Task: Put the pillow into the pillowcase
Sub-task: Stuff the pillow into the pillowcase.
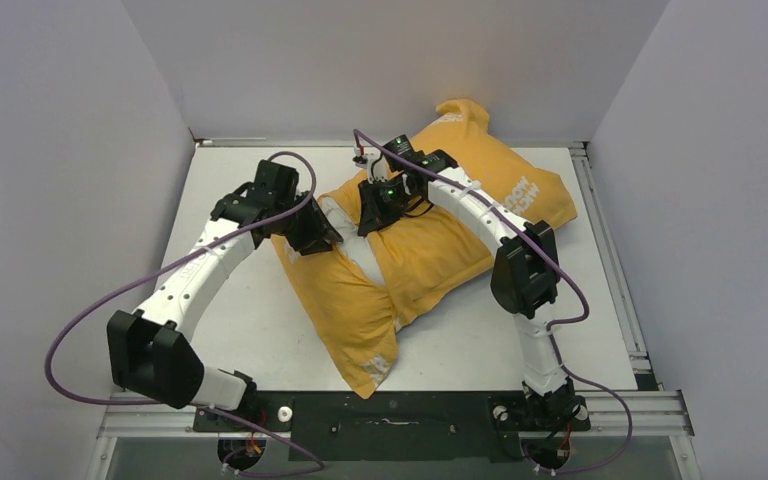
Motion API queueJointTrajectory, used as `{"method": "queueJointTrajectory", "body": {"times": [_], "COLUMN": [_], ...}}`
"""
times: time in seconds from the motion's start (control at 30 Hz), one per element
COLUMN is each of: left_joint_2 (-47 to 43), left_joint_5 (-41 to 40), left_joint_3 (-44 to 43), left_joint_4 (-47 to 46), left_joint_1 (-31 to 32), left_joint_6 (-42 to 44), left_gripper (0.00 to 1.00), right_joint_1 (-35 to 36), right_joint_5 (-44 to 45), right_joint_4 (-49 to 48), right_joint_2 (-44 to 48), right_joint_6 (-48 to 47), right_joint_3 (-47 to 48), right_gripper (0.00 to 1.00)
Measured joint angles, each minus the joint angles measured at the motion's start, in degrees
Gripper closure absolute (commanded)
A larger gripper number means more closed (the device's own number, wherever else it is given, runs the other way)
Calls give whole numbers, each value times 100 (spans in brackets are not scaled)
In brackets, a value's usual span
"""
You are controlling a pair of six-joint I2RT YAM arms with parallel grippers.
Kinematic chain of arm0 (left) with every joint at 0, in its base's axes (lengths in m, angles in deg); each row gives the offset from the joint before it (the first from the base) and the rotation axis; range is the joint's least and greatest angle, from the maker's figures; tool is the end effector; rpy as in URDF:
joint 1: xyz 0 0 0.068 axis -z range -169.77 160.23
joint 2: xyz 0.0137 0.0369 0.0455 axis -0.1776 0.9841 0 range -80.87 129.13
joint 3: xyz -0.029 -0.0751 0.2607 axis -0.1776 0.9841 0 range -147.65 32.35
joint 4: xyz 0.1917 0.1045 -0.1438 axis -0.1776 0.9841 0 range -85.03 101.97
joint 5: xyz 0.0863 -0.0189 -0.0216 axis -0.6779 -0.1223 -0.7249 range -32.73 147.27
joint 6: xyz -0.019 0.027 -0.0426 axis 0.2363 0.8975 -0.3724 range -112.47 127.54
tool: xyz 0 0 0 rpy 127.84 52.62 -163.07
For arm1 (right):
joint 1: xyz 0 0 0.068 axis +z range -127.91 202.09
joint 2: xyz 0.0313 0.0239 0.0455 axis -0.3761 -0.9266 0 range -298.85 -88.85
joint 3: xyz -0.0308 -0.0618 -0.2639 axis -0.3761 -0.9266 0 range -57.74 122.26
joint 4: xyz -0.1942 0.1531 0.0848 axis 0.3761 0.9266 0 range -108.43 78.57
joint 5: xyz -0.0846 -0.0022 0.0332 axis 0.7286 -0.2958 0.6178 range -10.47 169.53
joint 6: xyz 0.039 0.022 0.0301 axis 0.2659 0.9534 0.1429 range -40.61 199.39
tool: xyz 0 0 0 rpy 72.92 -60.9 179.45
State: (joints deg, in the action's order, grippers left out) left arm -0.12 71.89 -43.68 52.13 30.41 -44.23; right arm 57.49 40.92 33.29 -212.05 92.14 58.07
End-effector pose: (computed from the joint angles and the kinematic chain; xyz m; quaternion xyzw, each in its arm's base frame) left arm 0.2726 -0.1098 0.3285 -0.2151 0.9134 -0.2876 0.1916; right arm 0.3681 0.2889 0.2749 -0.2650 0.8747 0.3934 0.0995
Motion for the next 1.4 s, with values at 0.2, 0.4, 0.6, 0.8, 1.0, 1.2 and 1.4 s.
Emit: {"method": "queueJointTrajectory", "body": {"times": [0.2, 0.4, 0.6, 0.8, 1.0, 1.2, 1.4], "left_joint_2": [319, 446, 24, -348, 483, 529, 396], "left_joint_5": [35, 138, 227, 195, -140, -822, -881], "left_joint_3": [210, -343, -339, -273, -1388, -1381, -925], "left_joint_4": [-282, -369, -1700, -3075, -1502, 197, 625], "left_joint_1": [2, 37, 48, 151, 186, 184, 184], "left_joint_6": [-184, -57, -319, -667, -317, -20, 39], "left_gripper": [98, 100, 100, 100, 50, 43, 49], "right_joint_1": [-11, -74, -107, -109, -120, -122, -122], "right_joint_5": [20, 7, -131, -168, -203, -216, -225], "right_joint_4": [-11, -72, -94, -109, -109, -109, -114], "right_joint_2": [11, 96, 118, 118, 118, 118, 118], "right_joint_6": [-59, -125, -140, -142, -140, -140, -140], "right_joint_3": [-31, -138, -249, -254, -254, -254, -258], "right_gripper": [95, 95, 95, 95, 95, 95, 95]}}
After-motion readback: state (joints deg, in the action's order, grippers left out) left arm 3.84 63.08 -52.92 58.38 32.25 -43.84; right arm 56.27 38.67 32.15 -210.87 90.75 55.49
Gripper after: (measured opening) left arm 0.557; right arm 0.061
